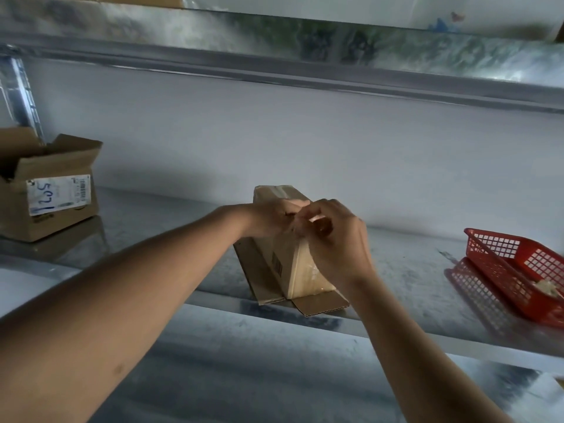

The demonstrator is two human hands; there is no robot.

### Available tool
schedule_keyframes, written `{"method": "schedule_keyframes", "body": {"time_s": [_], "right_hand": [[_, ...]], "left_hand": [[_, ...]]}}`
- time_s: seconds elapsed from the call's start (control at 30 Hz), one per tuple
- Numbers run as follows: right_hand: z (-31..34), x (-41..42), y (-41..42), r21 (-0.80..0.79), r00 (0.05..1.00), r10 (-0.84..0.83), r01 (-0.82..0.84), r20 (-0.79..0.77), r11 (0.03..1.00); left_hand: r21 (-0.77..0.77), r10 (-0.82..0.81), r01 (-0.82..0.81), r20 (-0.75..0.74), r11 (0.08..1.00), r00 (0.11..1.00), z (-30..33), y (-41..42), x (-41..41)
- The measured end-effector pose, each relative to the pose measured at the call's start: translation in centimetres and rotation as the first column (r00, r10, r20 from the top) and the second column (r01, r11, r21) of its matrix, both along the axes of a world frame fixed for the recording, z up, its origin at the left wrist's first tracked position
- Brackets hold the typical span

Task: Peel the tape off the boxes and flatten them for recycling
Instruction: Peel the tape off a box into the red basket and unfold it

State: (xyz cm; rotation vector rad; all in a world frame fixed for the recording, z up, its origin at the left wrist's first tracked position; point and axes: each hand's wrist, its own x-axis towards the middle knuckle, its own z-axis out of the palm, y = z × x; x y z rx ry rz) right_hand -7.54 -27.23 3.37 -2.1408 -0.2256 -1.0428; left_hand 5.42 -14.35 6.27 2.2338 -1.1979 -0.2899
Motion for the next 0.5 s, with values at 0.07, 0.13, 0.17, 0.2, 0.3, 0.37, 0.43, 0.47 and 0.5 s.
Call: {"method": "schedule_keyframes", "body": {"time_s": [0.07, 0.13, 0.17, 0.2, 0.3, 0.37, 0.43, 0.47, 0.5], "right_hand": [[-0.3, 0.1, -0.4, 0.291, 0.993, 0.096, -0.071, -0.072, 0.954], [-0.6, 0.1, -0.4, 0.507, 0.984, 0.156, -0.094, -0.081, 0.857], [-0.6, 0.2, -0.5, 0.562, 0.984, 0.156, -0.080, -0.087, 0.823], [-0.7, 0.3, -0.5, 0.586, 0.985, 0.142, -0.057, -0.101, 0.808], [-0.8, 0.6, -0.4, 0.617, 0.987, 0.099, -0.001, -0.125, 0.787], [-0.9, 0.7, -0.3, 0.613, 0.990, 0.089, -0.003, -0.109, 0.790], [-1.0, 0.6, -0.1, 0.584, 0.987, 0.110, -0.022, -0.114, 0.811], [-1.0, 0.5, 0.0, 0.580, 0.983, 0.138, -0.043, -0.121, 0.813], [-1.0, 0.4, 0.0, 0.579, 0.978, 0.167, -0.062, -0.129, 0.813]], "left_hand": [[-0.065, 0.022, -0.029, -0.109, 0.997, 0.994, -0.4, -0.4, 0.5], [-0.100, 0.080, -0.101, -0.197, 0.990, 0.977, -1.0, -0.7, 1.2], [-0.097, 0.092, -0.113, -0.202, 0.989, 0.975, -1.2, -0.8, 1.5], [-0.078, 0.092, -0.110, -0.198, 0.991, 0.976, -1.4, -0.9, 1.9], [-0.045, 0.112, -0.121, -0.166, 0.992, 0.980, -1.7, -0.8, 2.8], [-0.068, 0.112, -0.129, -0.218, 0.989, 0.970, -1.8, -0.8, 3.2], [-0.046, 0.120, -0.133, -0.206, 0.990, 0.971, -1.7, -0.8, 3.1], [-0.035, 0.121, -0.130, -0.188, 0.991, 0.975, -1.6, -0.8, 3.0], [-0.030, 0.116, -0.124, -0.184, 0.992, 0.976, -1.5, -0.8, 2.8]]}}
